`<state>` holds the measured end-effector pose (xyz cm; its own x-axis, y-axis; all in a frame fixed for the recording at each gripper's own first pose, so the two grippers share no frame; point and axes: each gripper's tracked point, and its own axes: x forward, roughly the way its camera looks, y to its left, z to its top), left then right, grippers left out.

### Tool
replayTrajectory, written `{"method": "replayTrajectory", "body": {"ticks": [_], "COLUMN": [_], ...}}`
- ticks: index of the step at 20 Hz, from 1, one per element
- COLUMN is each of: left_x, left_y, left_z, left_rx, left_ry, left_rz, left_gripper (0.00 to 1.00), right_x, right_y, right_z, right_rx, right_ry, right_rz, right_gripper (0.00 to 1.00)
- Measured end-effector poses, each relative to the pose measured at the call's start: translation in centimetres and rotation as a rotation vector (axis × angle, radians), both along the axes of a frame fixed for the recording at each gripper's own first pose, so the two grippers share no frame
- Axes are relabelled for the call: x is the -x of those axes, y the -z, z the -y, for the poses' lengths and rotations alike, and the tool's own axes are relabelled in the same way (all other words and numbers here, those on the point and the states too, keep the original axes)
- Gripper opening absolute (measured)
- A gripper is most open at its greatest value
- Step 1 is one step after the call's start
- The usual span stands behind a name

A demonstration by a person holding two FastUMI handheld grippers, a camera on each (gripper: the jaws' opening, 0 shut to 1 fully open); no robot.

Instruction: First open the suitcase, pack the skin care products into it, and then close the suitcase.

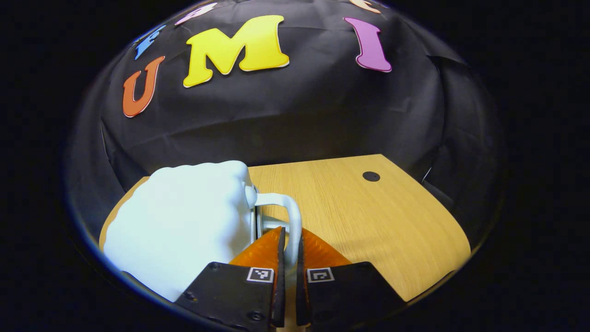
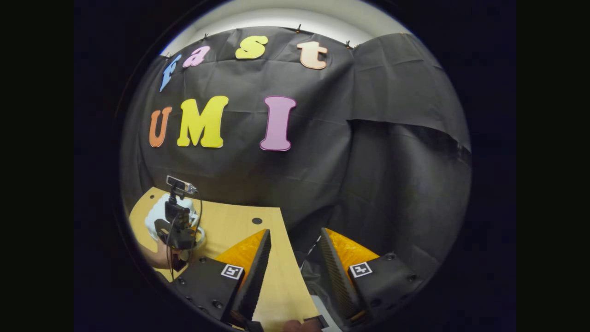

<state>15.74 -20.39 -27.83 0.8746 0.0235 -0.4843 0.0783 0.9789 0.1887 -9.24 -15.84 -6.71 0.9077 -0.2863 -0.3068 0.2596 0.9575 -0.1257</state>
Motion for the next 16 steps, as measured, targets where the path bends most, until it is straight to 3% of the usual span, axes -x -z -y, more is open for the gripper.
{"method": "replayTrajectory", "body": {"ticks": [3, 6, 7, 8, 10, 16], "left_x": [0.1, 0.8, 1.0, 1.3, 2.5, 7.1], "left_y": [0.5, 0.7, 0.0, -1.1, -3.8, -19.5], "left_z": [0.2, 1.5, 1.9, 2.2, 2.9, 1.2], "left_rx": [-0.08, -0.024, -0.005, 0.006, 0.048, 0.178], "left_ry": [-0.012, 0.017, 0.027, 0.033, 0.047, 0.054], "left_rz": [0.009, -0.018, -0.001, 0.026, 0.065, 0.321], "left_gripper": [0.17, 0.39, 0.4, 0.61, 0.93, 0.94], "right_x": [-0.1, -0.1, -0.1, -0.3, -1.1, -5.7], "right_y": [0.0, 0.0, 0.1, 0.3, 0.4, -2.7], "right_z": [-0.3, -0.3, -0.3, -0.4, -0.9, -7.1], "right_rx": [-0.002, 0.0, -0.006, -0.014, -0.029, -0.079], "right_ry": [-0.016, -0.025, -0.028, -0.03, -0.04, -0.172], "right_rz": [0.0, 0.004, 0.006, 0.008, 0.019, 0.142], "right_gripper": [0.65, 0.66, 0.66, 0.66, 0.65, 0.65]}}
